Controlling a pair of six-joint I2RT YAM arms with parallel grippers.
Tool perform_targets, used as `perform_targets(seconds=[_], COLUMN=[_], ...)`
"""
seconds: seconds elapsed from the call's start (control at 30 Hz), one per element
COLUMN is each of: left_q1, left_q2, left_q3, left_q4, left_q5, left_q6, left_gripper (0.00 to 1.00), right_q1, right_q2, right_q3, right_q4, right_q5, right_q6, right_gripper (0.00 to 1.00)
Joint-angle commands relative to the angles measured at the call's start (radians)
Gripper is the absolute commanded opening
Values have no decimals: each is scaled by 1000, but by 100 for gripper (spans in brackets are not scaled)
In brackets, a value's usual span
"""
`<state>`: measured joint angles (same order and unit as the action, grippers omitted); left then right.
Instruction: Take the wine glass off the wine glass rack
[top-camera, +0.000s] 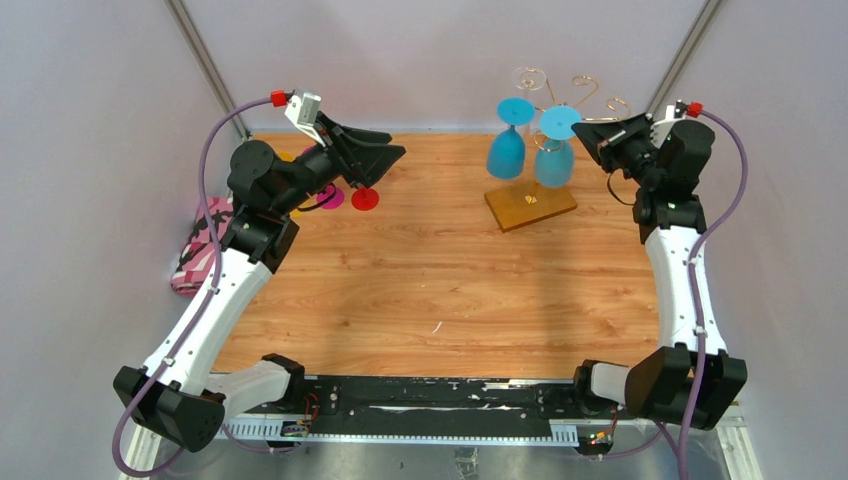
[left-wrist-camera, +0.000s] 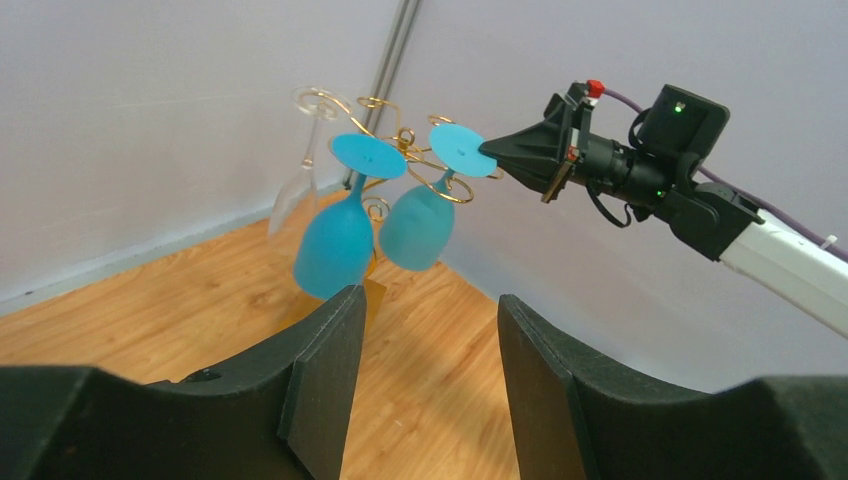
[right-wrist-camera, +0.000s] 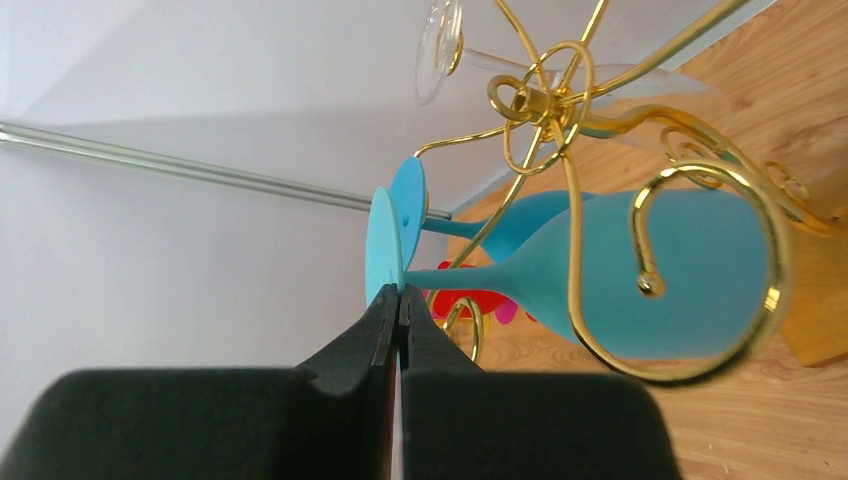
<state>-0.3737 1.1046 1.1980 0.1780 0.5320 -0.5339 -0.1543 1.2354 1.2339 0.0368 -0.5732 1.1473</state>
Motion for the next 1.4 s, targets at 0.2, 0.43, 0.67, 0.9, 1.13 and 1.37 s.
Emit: perform_targets(seconds=[0.2, 0.43, 0.67, 0.9, 1.13, 1.37], left_q1=[-2, -2, -1, 18, 42, 35], left_q2=[13, 21, 34, 114, 318, 488], left_q3=[-19, -33, -67, -118, -150, -31], left_q4=[9, 10, 11, 309, 1212, 1410], left_q5=[12, -14, -82, 104, 298, 357], left_q6=[-5, -7, -1, -206, -807, -955], left_gripper=[55, 54, 58, 57, 64, 68], right_q1=[-80, -79, -49, -22, -19, 87], right_q2=[-118, -214, -414, -500, -439, -278], right_q3=[-54, -165, -230, -53, -48, -40], right_q4=[-78, -78, -163, -23, 507, 855], right_q5=[11, -80, -220, -390, -346, -264], right_q6=[-73, -42, -35, 48, 343, 512], right_gripper=[0, 0, 0, 0, 0, 0])
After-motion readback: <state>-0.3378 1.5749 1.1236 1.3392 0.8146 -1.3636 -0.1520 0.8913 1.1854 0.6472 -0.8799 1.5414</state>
